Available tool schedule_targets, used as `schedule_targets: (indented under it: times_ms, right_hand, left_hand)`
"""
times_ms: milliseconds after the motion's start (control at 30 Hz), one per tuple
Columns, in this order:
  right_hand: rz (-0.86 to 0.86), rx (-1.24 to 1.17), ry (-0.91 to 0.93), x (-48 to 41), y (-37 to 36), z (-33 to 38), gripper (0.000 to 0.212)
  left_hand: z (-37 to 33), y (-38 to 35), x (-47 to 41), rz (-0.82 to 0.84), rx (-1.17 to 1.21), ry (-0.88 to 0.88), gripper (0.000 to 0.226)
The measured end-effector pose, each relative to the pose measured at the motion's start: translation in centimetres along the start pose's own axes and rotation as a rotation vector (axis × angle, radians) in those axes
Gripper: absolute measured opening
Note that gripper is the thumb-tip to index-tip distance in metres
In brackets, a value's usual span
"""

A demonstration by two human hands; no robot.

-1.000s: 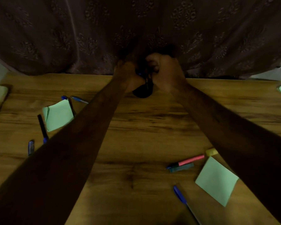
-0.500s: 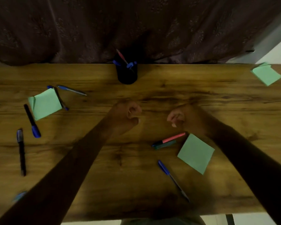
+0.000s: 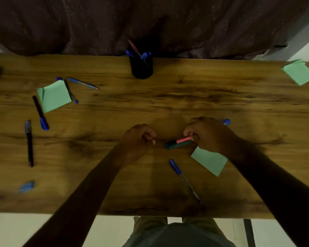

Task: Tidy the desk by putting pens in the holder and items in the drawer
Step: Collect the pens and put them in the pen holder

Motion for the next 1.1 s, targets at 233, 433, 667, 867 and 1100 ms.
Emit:
schedule_targets:
  times_ms: [233,433,667,867,1100]
  right_hand:
    - [-0.01,0.047,0.043,0.3,0.1,0.0,0.027]
    - [0.027,0.052,0.127,0.4,0.0,0.2,0.034]
    - [-0.015,0.115,0.183,0.4,-0.2,0.6,0.013]
    - [-0.091,-0.06,0.214,1.2,1.5,1.2,0.016]
    - [0.092,-0.424,0.323,4.4,-0.8,4.9,0.014]
  left_hand:
    - [-0.1,-1.1,1.6,-0.082,0.062,0.062,0.016]
    - [-0.8,-2.2,3.5,-0.241,0.106,0.115,0.015]
    - [-2.2,-3.7,7.0,-0.406,0.105,0.085,0.023]
    - [-2.4,-5.7,9.4,-0.488,0.386,0.198,0.018]
    - [-3.1,-8.1,8.8,-0.514,0.791,0.303,0.018]
Point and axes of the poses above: each hand's wrist, its own x-axis away from the middle knuckle, its own y-axis out of the back of the hand, z = x × y, the point moved 9 cm from there along -x, towards the middle knuckle, and after that the axes turned 1 degree about -x, right-handed, at the moved point
